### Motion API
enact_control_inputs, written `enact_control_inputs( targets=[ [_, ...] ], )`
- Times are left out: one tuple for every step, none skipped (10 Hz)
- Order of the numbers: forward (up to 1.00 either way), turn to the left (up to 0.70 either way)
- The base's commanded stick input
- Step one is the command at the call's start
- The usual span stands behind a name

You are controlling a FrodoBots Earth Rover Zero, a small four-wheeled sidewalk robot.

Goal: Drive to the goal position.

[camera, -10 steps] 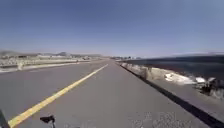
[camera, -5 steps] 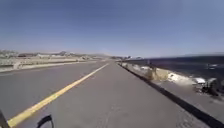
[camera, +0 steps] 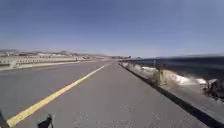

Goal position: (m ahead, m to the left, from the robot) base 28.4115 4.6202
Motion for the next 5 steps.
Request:
enact_control_inputs(
  targets=[
    [0.85,0.00],
    [0.85,0.00],
    [0.85,0.00],
    [0.85,0.00],
    [0.85,0.00]
  ],
)
